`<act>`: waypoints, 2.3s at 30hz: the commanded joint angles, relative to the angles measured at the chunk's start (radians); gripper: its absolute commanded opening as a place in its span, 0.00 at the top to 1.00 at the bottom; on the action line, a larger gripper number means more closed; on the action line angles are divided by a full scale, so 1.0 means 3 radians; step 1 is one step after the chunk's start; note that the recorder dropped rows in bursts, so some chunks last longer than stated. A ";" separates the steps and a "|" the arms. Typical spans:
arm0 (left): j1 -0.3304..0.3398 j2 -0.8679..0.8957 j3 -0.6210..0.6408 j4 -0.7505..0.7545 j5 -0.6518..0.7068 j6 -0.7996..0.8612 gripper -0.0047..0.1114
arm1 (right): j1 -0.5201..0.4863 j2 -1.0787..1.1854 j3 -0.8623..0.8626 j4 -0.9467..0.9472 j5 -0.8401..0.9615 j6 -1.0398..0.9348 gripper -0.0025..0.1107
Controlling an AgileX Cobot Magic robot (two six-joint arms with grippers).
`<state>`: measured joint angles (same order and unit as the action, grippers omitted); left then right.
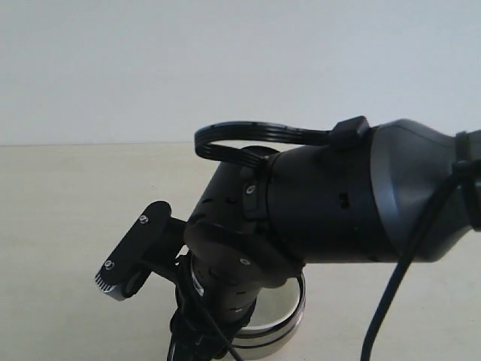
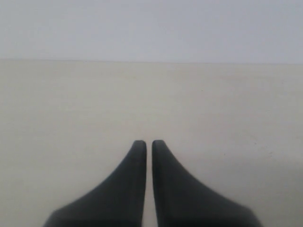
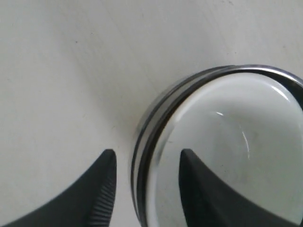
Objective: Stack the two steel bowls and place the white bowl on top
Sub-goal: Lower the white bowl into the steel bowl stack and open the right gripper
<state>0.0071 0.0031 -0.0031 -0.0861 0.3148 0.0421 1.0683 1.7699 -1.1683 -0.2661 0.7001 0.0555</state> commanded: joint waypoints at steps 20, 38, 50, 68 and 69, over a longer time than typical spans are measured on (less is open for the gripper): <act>-0.0017 -0.0010 0.0010 0.0000 -0.0025 -0.0016 0.93 | 0.0001 -0.0279 0.0174 0.0056 -0.0268 0.0076 0.98; -0.0017 -0.0010 0.0010 0.0000 -0.0025 -0.0016 0.93 | 0.0001 -0.0205 0.0308 -0.0008 -0.0517 0.0144 0.98; -0.0017 -0.0010 0.0010 0.0000 -0.0025 -0.0016 0.93 | 0.0001 -0.0205 0.0308 -0.0001 -0.0836 0.0368 0.98; -0.0017 -0.0010 0.0010 0.0000 -0.0025 -0.0016 0.93 | -0.0343 0.0129 0.0308 -0.0283 -0.1443 0.0677 0.98; -0.0017 -0.0010 0.0010 0.0000 -0.0025 -0.0016 0.93 | -0.0343 0.0163 0.0308 -0.0283 -0.1468 0.0677 0.98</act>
<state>0.0071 0.0031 -0.0031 -0.0861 0.3148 0.0421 0.9728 1.7968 -1.0785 -0.3426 0.2792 0.2492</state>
